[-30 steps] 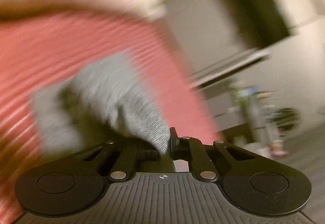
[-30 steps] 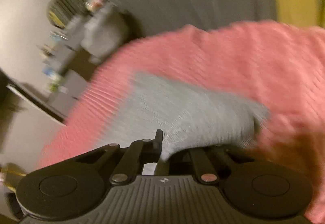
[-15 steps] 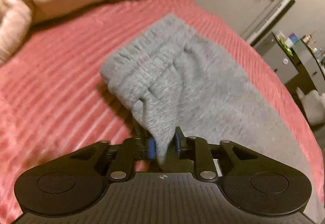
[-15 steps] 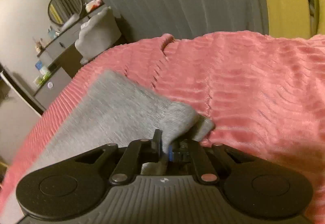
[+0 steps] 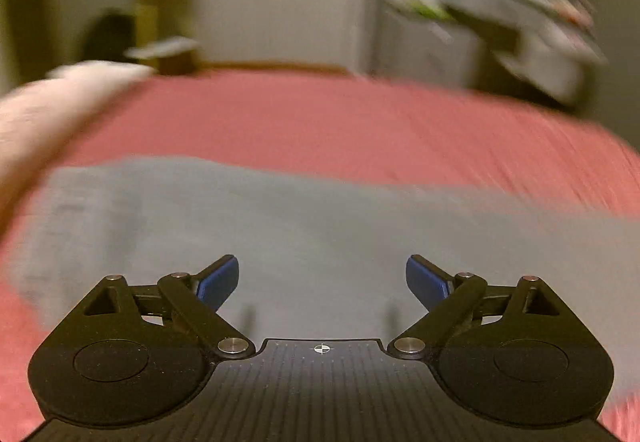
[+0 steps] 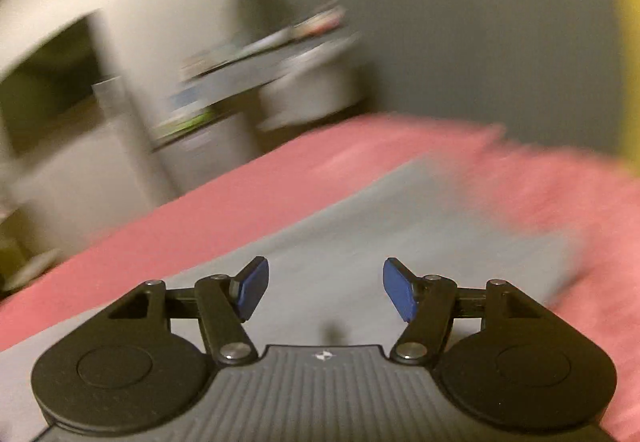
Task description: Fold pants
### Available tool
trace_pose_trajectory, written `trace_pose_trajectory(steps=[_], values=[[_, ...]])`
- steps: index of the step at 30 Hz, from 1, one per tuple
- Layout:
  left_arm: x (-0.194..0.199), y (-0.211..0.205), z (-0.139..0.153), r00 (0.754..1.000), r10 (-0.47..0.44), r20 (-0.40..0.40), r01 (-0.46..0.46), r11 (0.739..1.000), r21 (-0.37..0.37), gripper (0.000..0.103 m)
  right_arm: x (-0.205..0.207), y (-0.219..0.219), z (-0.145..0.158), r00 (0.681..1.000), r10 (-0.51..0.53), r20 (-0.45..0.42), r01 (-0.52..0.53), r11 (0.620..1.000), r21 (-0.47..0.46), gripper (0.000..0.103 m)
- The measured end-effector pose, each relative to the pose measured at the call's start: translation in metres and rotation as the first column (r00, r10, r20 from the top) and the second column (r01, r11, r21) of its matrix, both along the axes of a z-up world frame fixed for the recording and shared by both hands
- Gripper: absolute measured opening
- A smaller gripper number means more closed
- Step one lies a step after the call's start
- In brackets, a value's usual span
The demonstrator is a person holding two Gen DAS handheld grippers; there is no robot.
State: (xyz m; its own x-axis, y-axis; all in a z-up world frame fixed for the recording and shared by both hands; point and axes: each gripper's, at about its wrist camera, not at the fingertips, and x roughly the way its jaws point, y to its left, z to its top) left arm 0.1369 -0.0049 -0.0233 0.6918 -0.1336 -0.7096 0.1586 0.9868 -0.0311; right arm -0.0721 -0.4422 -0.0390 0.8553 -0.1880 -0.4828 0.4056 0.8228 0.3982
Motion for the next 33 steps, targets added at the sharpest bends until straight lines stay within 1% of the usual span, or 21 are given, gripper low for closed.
trace_pose_trajectory(steps=[2,4,6,8,10,11,12,13,14,15,19,20,22,23,24,28,29,30,31,32,33], values=[[0.009,-0.032,-0.024,0.996,-0.067,-0.062,0.070,0.996,0.052,0.093,0.008,0.009,-0.019,0.995,0.090,-0.050,-0.089,0.995,0.036,0.060],[0.020,-0.045,-0.046,0.992,-0.062,-0.111,0.075,0.990,0.116,0.094,0.006,0.002,-0.032,0.989,0.098,-0.112,-0.100,0.995,-0.006,0.055],[0.018,-0.038,-0.048,0.999,-0.007,-0.044,0.014,0.986,0.168,0.096,-0.006,-0.019,-0.035,0.991,0.095,-0.094,-0.101,0.993,-0.060,0.046],[0.017,-0.027,-0.044,0.996,0.084,0.023,-0.087,0.963,0.255,0.097,-0.020,-0.046,-0.029,0.989,-0.063,-0.135,0.039,0.985,-0.169,0.046],[0.018,-0.013,-0.039,0.985,0.168,0.045,-0.173,0.936,0.307,0.096,-0.032,-0.078,-0.022,0.933,-0.302,-0.197,0.246,0.933,-0.262,0.056],[0.020,-0.009,-0.036,0.979,0.199,0.040,-0.202,0.933,0.299,0.096,-0.040,-0.092,-0.017,0.915,-0.358,-0.187,0.309,0.918,-0.249,0.058],[0.018,-0.005,-0.033,0.974,0.223,0.025,-0.222,0.940,0.261,0.096,-0.050,-0.105,-0.013,0.919,-0.365,-0.147,0.335,0.922,-0.196,0.057],[0.012,-0.004,-0.030,0.972,0.234,0.008,-0.230,0.950,0.212,0.096,-0.050,-0.105,-0.013,0.919,-0.365,-0.147,0.335,0.922,-0.196,0.057],[0.007,-0.003,-0.030,0.971,0.237,-0.012,-0.233,0.961,0.150,0.096,-0.055,-0.116,-0.005,0.929,-0.355,-0.101,0.342,0.931,-0.126,0.049],[0.000,-0.004,-0.031,0.970,0.244,-0.022,-0.240,0.964,0.113,0.096,-0.051,-0.119,-0.002,0.939,-0.332,-0.093,0.320,0.940,-0.119,0.044],[-0.021,-0.022,-0.051,0.957,0.292,-0.003,-0.290,0.953,0.081,0.096,-0.013,-0.110,0.014,0.955,-0.288,-0.067,0.272,0.945,-0.182,0.044],[-0.024,-0.026,-0.052,0.960,0.280,0.023,-0.280,0.954,0.102,0.096,-0.001,-0.115,0.017,0.953,-0.297,-0.063,0.281,0.941,-0.188,0.045],[-0.029,-0.033,-0.049,0.963,0.261,0.064,-0.268,0.951,0.155,0.096,0.011,-0.125,0.024,0.948,-0.311,-0.067,0.296,0.940,-0.170,0.061],[-0.039,-0.033,-0.046,0.960,0.269,0.082,-0.279,0.946,0.165,0.096,0.026,-0.138,0.019,0.946,-0.313,-0.087,0.299,0.943,-0.145,0.082],[-0.038,-0.030,-0.046,0.955,0.281,0.094,-0.293,0.942,0.162,0.096,0.033,-0.146,0.020,0.942,-0.321,-0.096,0.309,0.943,-0.120,0.091],[-0.040,-0.022,-0.045,0.939,0.330,0.094,-0.338,0.936,0.101,0.098,0.068,-0.173,-0.002,0.959,-0.229,-0.164,0.237,0.971,0.030,0.091],[-0.039,-0.021,-0.045,0.936,0.334,0.109,-0.346,0.932,0.106,0.097,0.072,-0.173,-0.004,0.958,-0.219,-0.184,0.228,0.973,0.030,0.082],[-0.039,-0.020,-0.045,0.932,0.339,0.123,-0.353,0.929,0.113,0.097,0.073,-0.171,-0.004,0.961,-0.203,-0.188,0.208,0.978,0.009,0.048],[-0.039,-0.020,-0.045,0.929,0.345,0.136,-0.361,0.925,0.119,0.097,0.074,-0.166,-0.002,0.965,-0.183,-0.190,0.183,0.983,-0.021,0.029],[-0.041,-0.019,-0.045,0.927,0.347,0.141,-0.364,0.923,0.121,0.097,0.073,-0.161,0.002,0.970,-0.164,-0.179,0.157,0.986,-0.049,0.020],[-0.041,-0.018,-0.045,0.926,0.350,0.143,-0.367,0.923,0.118,0.097,0.072,-0.156,0.008,0.976,-0.148,-0.157,0.137,0.987,-0.081,0.020]])
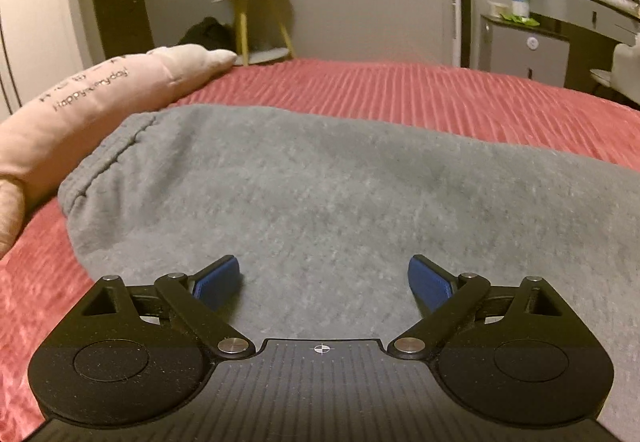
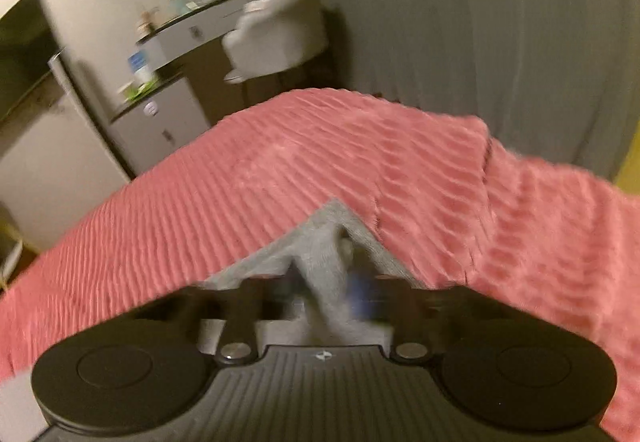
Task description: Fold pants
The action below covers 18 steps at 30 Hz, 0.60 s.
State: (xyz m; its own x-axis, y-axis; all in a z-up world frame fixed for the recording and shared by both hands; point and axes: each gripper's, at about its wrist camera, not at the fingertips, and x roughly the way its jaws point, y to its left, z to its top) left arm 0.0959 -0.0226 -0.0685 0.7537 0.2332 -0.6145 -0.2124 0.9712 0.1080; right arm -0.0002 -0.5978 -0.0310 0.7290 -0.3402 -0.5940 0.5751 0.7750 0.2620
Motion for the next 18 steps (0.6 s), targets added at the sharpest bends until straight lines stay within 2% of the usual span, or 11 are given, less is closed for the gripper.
trace_pose_trajectory(steps=[2,5,6,7,8,9,10,14,16,17,18], values=[[0.001,0.002,0.001,1.000,0.007,0.005,-0.006,1.000,-0.019,0.097,-0.008,0.015,0.016,0.999,0.033,0.040,-0.030,0.997,-0.076,0.019],[0.000,0.004,0.003,1.000,0.015,0.020,-0.014,0.999,-0.034,0.097,-0.026,0.027,0.039,0.973,0.096,0.211,-0.063,0.986,-0.155,0.019],[-0.001,0.004,0.004,0.999,0.018,0.029,-0.017,0.999,-0.035,0.097,-0.027,0.028,0.042,0.971,0.084,0.223,-0.041,0.981,-0.191,0.021],[-0.001,0.004,0.004,0.999,0.021,0.034,-0.020,0.999,-0.033,0.097,-0.025,0.029,0.041,0.978,0.034,0.206,0.018,0.968,-0.250,0.027],[-0.001,0.004,0.005,0.999,0.025,0.038,-0.024,0.999,-0.025,0.097,-0.021,0.029,0.040,0.986,-0.063,0.157,0.110,0.944,-0.311,0.053],[-0.002,0.004,0.006,0.999,0.029,0.041,-0.028,0.999,-0.018,0.097,-0.018,0.029,0.038,0.979,-0.179,0.098,0.203,0.907,-0.370,0.073],[-0.002,0.004,0.006,0.999,0.030,0.041,-0.030,0.999,-0.016,0.097,-0.020,0.029,0.037,0.972,-0.219,0.086,0.235,0.893,-0.383,0.073],[0.000,0.006,0.004,0.999,0.037,0.025,-0.036,0.999,-0.026,0.097,-0.050,0.030,0.033,0.972,-0.209,0.109,0.227,0.954,-0.194,0.077],[0.001,0.005,0.004,0.999,0.032,0.022,-0.032,0.999,-0.025,0.097,-0.068,0.037,0.026,0.977,-0.182,0.108,0.193,0.976,-0.101,0.077],[0.001,0.004,0.004,0.999,0.024,0.023,-0.023,0.999,-0.026,0.097,-0.068,0.037,0.026,0.977,-0.182,0.108,0.193,0.976,-0.101,0.077],[0.000,0.003,0.004,1.000,0.016,0.025,-0.015,1.000,-0.027,0.097,-0.080,0.042,0.021,0.980,-0.154,0.127,0.160,0.986,-0.038,0.076]])
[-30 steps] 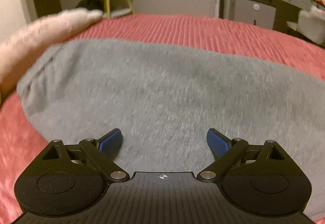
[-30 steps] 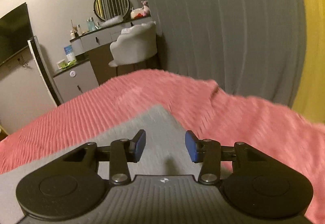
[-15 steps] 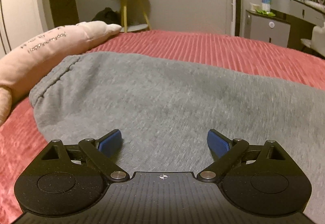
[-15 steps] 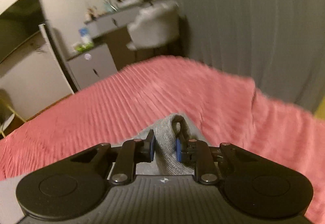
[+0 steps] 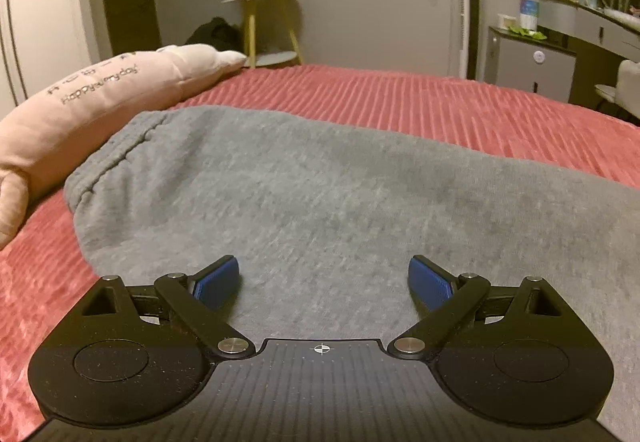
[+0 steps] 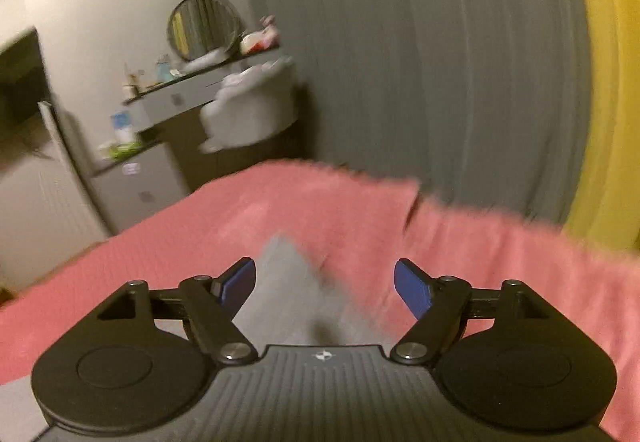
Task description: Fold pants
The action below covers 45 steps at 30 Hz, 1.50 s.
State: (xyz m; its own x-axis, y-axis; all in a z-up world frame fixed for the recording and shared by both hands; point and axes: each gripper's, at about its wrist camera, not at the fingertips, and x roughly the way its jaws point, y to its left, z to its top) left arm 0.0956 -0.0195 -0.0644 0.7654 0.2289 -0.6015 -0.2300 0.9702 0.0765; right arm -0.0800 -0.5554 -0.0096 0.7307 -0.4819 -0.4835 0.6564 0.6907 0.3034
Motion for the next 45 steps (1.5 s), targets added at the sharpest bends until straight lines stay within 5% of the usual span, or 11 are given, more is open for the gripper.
trace_pose_trajectory(steps=[4,8,10,11,12,15,25,28,30,35,45], values=[[0.001,-0.003,-0.002,0.999,-0.038,-0.018,0.038,0.999,-0.007,0.097,-0.046,-0.005,-0.051,0.978,0.132,0.162,-0.182,0.917,0.354,0.038],[0.003,-0.004,-0.007,0.998,-0.018,-0.056,0.020,0.999,0.048,0.101,-0.075,-0.019,-0.060,0.994,-0.099,-0.039,0.106,0.948,0.300,0.014],[0.002,-0.004,-0.005,0.999,0.011,-0.053,-0.007,0.997,0.076,0.101,-0.092,-0.019,-0.051,0.979,-0.201,-0.027,0.199,0.932,0.302,0.044],[0.002,-0.003,-0.005,0.998,0.014,-0.054,-0.010,0.997,0.071,0.100,-0.098,-0.019,-0.049,0.976,-0.215,-0.013,0.209,0.931,0.301,0.074],[0.002,-0.003,-0.005,0.998,0.017,-0.056,-0.013,0.998,0.066,0.100,-0.100,-0.021,-0.050,0.978,-0.209,0.008,0.196,0.927,0.320,0.076],[-0.002,-0.004,-0.002,0.998,0.018,-0.058,-0.014,0.997,0.076,0.100,-0.106,-0.029,-0.056,0.975,-0.185,0.120,0.110,0.880,0.462,0.055],[-0.007,0.006,0.004,0.996,0.062,-0.072,-0.059,0.998,0.033,0.100,-0.101,-0.028,-0.084,0.968,-0.211,0.134,0.090,0.793,0.603,0.049],[-0.006,0.003,0.003,0.995,0.059,-0.077,-0.056,0.997,0.044,0.100,-0.102,-0.033,-0.088,0.952,-0.249,0.180,0.087,0.780,0.620,0.038],[-0.006,0.003,0.003,0.996,0.055,-0.077,-0.051,0.998,0.046,0.100,-0.101,-0.033,-0.087,0.952,-0.243,0.188,0.080,0.787,0.612,0.013],[-0.004,0.003,0.001,0.996,0.050,-0.079,-0.047,0.998,0.036,0.100,-0.099,-0.029,-0.081,0.931,-0.214,0.295,0.010,0.825,0.565,0.013],[-0.003,-0.001,-0.002,0.996,0.015,-0.085,-0.013,1.000,0.027,0.100,-0.072,-0.041,-0.088,0.962,-0.201,0.185,0.062,0.819,0.570,0.036]])
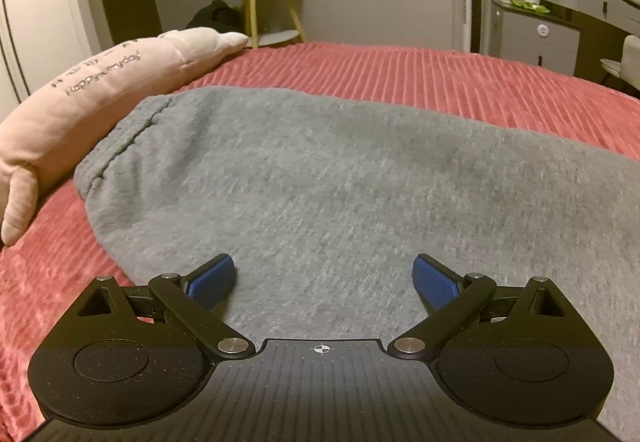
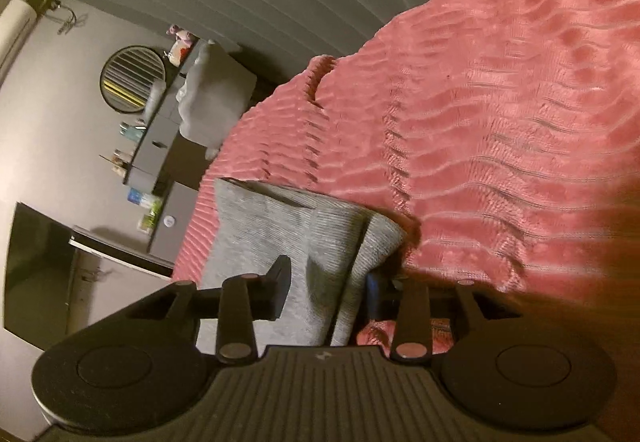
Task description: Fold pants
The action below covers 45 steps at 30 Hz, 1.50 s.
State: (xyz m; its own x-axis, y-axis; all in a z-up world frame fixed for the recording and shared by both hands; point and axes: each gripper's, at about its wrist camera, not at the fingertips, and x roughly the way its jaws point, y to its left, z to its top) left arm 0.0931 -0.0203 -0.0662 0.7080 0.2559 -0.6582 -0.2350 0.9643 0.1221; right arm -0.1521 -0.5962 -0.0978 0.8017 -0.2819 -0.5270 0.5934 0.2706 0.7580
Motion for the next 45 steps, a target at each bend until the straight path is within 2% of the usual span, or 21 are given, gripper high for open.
trace_pose_trajectory(steps=[1,3,5,10,15,18,21,23,26,28,29,30,31,32,34,37,39,40,42,44,45], values=[[0.000,0.000,0.000,1.000,-0.002,-0.001,0.002,1.000,0.001,0.100,0.002,0.001,0.002,1.000,0.005,-0.007,-0.005,1.000,-0.018,0.036],[0.000,0.000,0.000,1.000,-0.004,-0.001,0.004,1.000,-0.002,0.100,0.006,0.005,0.007,0.999,0.026,-0.033,-0.028,0.997,-0.074,0.010],[0.001,0.000,0.000,1.000,-0.007,-0.003,0.007,1.000,-0.009,0.100,0.009,0.009,0.012,0.998,0.036,-0.058,-0.043,0.991,-0.125,0.010],[0.002,0.001,-0.001,1.000,-0.011,-0.008,0.011,1.000,-0.021,0.101,0.016,0.007,0.014,0.993,0.027,-0.117,-0.041,0.992,-0.121,0.015],[0.001,0.004,0.001,1.000,-0.009,-0.006,0.008,0.999,-0.048,0.101,0.031,0.021,0.047,0.974,0.032,-0.224,-0.088,0.966,-0.244,0.010],[0.001,0.006,0.002,1.000,-0.006,-0.002,0.005,0.998,-0.063,0.101,0.051,0.058,0.096,0.963,0.065,-0.260,-0.176,0.884,-0.433,0.009],[-0.001,0.008,0.004,1.000,0.000,0.004,0.001,0.996,-0.088,0.101,0.078,0.137,0.149,0.929,0.244,-0.279,-0.370,0.668,-0.646,0.009],[-0.002,0.010,0.007,1.000,0.005,0.010,-0.003,0.994,-0.110,0.101,0.094,0.194,0.163,0.856,0.422,-0.299,-0.498,0.519,-0.695,0.010],[-0.005,0.017,0.010,1.000,0.015,0.024,-0.011,0.988,-0.151,0.101,0.116,0.271,0.145,0.670,0.616,-0.414,-0.689,0.307,-0.657,0.011],[-0.007,0.021,0.012,0.999,0.016,0.033,-0.010,0.983,-0.183,0.101,0.127,0.314,0.113,0.548,0.675,-0.493,-0.783,0.207,-0.587,0.012],[-0.008,0.023,0.013,0.999,0.016,0.035,-0.009,0.981,-0.193,0.101,0.131,0.330,0.096,0.501,0.689,-0.524,-0.818,0.180,-0.547,0.012],[-0.008,0.024,0.013,0.999,0.013,0.036,-0.006,0.979,-0.202,0.101,0.131,0.330,0.096,0.501,0.689,-0.524,-0.818,0.180,-0.547,0.013],[-0.008,0.025,0.014,0.999,0.009,0.036,-0.001,0.978,-0.208,0.101,0.135,0.353,0.064,0.401,0.725,-0.561,-0.882,0.140,-0.450,0.013],[-0.008,0.025,0.014,0.999,0.001,0.036,0.006,0.977,-0.213,0.101,0.132,0.359,0.056,0.393,0.724,-0.567,-0.888,0.140,-0.438,0.013],[-0.008,0.023,0.013,0.999,-0.029,0.032,0.036,0.973,-0.227,0.101,0.120,0.359,0.053,0.428,0.716,-0.552,-0.868,0.156,-0.471,0.014],[-0.004,0.013,0.011,0.994,-0.109,0.012,0.109,0.963,-0.246,0.101,0.116,0.340,0.061,0.438,0.768,-0.468,-0.879,0.257,-0.402,0.023],[-0.002,0.002,0.012,0.981,-0.193,-0.013,0.182,0.946,-0.267,0.101,0.107,0.325,0.069,0.441,0.814,-0.377,-0.881,0.315,-0.353,0.036],[-0.002,-0.003,0.013,0.972,-0.236,-0.016,0.222,0.935,-0.277,0.101,0.097,0.315,0.073,0.466,0.825,-0.319,-0.866,0.352,-0.356,0.040],[-0.003,-0.014,0.018,0.950,-0.311,-0.013,0.294,0.909,-0.297,0.101,0.082,0.301,0.076,0.569,0.789,-0.232,-0.801,0.468,-0.373,0.071],[-0.001,-0.024,0.024,0.928,-0.371,-0.006,0.344,0.867,-0.361,0.101,0.070,0.280,0.071,0.691,0.693,-0.205,-0.709,0.597,-0.375,0.077],[0.001,-0.028,0.027,0.918,-0.395,-0.003,0.361,0.841,-0.404,0.101,0.068,0.266,0.062,0.730,0.651,-0.207,-0.679,0.658,-0.326,0.077]])
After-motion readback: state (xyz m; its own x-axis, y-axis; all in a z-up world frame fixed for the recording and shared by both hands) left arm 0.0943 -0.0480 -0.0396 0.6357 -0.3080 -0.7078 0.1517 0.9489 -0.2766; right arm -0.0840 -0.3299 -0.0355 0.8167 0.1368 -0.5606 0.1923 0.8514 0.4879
